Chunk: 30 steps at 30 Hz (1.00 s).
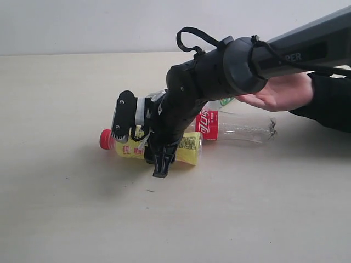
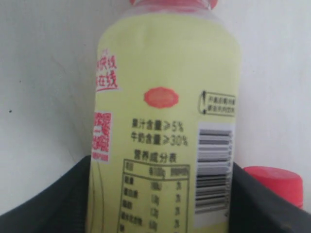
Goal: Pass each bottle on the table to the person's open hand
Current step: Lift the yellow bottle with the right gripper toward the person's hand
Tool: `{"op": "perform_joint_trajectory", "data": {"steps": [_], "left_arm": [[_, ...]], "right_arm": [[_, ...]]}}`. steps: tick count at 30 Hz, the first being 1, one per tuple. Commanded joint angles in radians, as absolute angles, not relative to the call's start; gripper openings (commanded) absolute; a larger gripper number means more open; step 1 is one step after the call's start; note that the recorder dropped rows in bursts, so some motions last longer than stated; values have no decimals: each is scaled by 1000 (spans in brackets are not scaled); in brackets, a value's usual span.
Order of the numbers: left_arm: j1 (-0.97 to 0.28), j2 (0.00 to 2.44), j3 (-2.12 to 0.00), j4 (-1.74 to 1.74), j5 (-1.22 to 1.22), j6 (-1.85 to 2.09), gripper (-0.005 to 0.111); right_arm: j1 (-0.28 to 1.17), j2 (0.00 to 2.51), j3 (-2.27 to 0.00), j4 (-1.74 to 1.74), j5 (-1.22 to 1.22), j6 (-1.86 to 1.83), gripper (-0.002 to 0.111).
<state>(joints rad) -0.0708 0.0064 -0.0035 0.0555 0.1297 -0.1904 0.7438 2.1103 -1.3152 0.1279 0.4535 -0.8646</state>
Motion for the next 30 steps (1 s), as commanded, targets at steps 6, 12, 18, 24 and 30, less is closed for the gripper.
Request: {"op": "perform_joint_trajectory", "data": {"steps": [6,12,18,24,30], "left_arm": [[-70,0,0,48,129,-189,0],[-70,0,0,48,129,-189,0],[-70,0,0,48,129,-189,0],[-70,0,0,48,129,-189,0],[-70,0,0,48,129,-189,0]], "right_arm": [[745,2013,-1321,209,467,-862,0],[745,1874,-1321,275,510,-798,0],[745,1714,-1321,285,583,-638,0],[745,1541,-1321,84,623,-264,0],[702,1429,-1321,-345,837,218,0]]}}
